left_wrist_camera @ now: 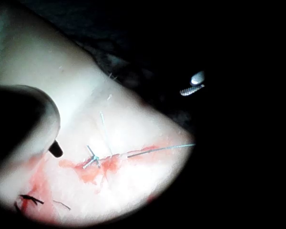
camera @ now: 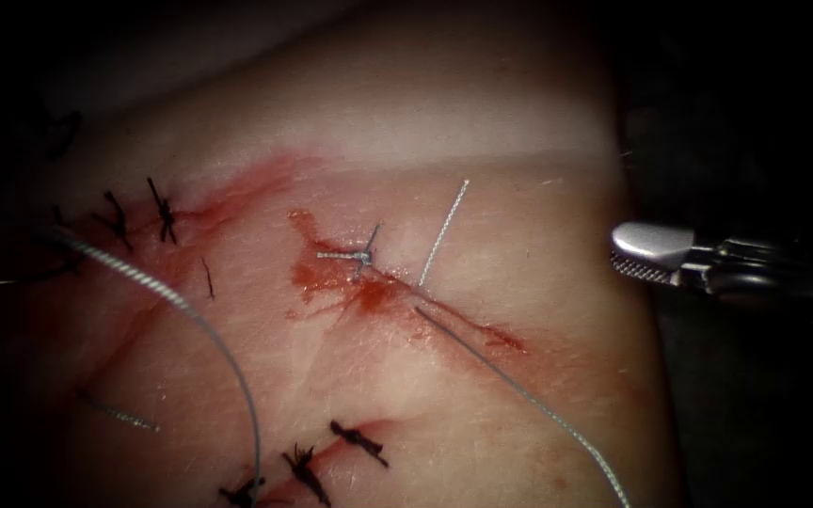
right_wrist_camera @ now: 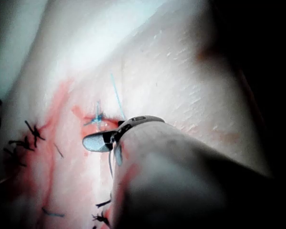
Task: Wound Closure
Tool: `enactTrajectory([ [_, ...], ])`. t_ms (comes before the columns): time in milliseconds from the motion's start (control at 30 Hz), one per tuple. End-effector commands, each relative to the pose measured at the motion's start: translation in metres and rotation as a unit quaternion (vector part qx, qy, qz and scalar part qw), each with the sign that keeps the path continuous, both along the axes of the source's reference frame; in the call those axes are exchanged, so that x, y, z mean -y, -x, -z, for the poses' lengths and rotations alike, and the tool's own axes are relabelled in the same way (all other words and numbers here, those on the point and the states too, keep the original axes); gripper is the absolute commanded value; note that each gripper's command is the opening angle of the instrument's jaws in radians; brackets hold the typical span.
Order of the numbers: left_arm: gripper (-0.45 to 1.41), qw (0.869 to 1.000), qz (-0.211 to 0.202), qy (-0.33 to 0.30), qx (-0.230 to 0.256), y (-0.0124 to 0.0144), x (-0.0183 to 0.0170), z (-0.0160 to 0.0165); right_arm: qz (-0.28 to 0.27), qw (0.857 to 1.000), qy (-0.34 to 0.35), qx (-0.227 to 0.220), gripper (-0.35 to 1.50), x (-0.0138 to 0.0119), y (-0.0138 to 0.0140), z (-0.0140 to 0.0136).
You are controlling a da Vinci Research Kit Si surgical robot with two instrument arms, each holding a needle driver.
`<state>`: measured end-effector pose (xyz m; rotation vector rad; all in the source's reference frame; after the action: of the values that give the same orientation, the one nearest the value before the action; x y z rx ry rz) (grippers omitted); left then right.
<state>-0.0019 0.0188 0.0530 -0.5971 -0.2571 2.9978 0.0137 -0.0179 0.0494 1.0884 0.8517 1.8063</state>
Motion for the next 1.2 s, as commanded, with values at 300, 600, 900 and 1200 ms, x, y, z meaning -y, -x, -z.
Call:
enactTrajectory([
  [300, 1.26, 0.954, -0.217, 0.206, -0.007, 0.0033, -0.0029, 0.0057, 0.001, 1.000, 0.000, -0.001, 1.23, 0.0005, -0.0011, 0.0000],
  [600, 0.21, 0.963, -0.066, -0.047, 0.257, 0.0106, 0.0051, 0.0013, 0.003, 1.000, 0.003, -0.001, 1.21, 0.0005, -0.0008, -0.0001],
  [900, 1.00, 0.966, -0.100, -0.160, 0.176, 0.0218, 0.0158, -0.0007, 0.004, 1.000, 0.003, -0.002, 1.21, 0.0004, -0.0005, -0.0002],
  [1200, 0.74, 0.807, 0.235, -0.473, 0.263, 0.0235, 0.0204, -0.0012, 0.003, 1.000, 0.004, -0.001, 1.21, 0.0002, -0.0003, -0.0005],
])
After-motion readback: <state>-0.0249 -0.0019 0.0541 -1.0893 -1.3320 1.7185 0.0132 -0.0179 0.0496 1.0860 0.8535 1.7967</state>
